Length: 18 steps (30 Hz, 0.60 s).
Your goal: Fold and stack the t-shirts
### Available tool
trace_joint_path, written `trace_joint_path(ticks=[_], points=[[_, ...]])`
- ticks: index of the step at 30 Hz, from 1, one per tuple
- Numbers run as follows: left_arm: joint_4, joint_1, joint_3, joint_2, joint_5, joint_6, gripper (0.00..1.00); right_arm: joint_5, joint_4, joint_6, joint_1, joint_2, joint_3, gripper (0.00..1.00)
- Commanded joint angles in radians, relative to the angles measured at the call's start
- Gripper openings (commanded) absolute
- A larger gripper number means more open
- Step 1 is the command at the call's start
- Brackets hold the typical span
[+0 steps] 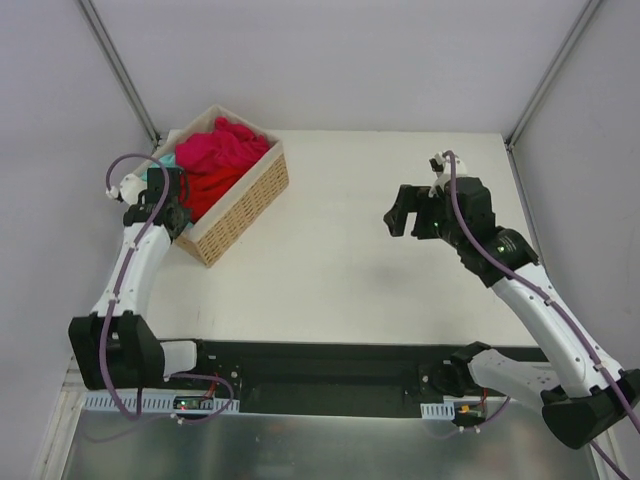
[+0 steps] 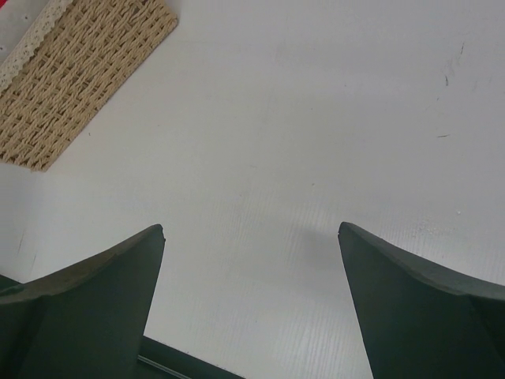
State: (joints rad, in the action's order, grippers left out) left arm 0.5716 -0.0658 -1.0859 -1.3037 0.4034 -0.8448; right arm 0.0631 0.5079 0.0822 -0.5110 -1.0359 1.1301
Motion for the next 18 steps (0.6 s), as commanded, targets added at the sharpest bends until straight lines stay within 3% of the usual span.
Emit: trace_joint_path(ticks=[1, 4, 5, 6, 8, 9, 14, 18], points=[[0.223, 0.014, 0.129, 0.118, 0.029, -0.23, 0.0, 0.027, -0.002, 0.005, -0.009, 0.056, -0.015, 0.96], [0.234, 0.049, 0.138, 0.176, 0.061, -0.235, 0.0, 0.015, -0.002, 0.004, -0.017, 0.051, -0.019, 0.97], [0.232, 0.061, 0.12, 0.187, 0.074, -0.203, 0.06, 0.014, -0.002, 0.002, -0.018, 0.048, -0.02, 0.96], [0.232, 0.114, 0.092, 0.202, 0.124, -0.188, 0.43, 0.015, -0.003, -0.001, -0.02, 0.045, -0.021, 0.97], [0.231, 0.182, -0.015, 0.216, 0.193, -0.134, 0.91, 0.017, -0.003, -0.006, -0.023, 0.04, -0.023, 0.97], [0.211, 0.236, -0.06, 0.216, 0.242, -0.102, 0.99, 0.02, -0.006, -0.006, -0.024, 0.039, -0.024, 0.97], [0.133, 0.337, -0.426, 0.123, 0.203, 0.244, 0.99, 0.026, -0.014, -0.006, -0.032, 0.028, -0.027, 0.97], [-0.028, 0.403, -0.554, 0.029, 0.001, 0.55, 0.99, 0.038, -0.016, -0.004, -0.041, 0.019, -0.024, 0.97]])
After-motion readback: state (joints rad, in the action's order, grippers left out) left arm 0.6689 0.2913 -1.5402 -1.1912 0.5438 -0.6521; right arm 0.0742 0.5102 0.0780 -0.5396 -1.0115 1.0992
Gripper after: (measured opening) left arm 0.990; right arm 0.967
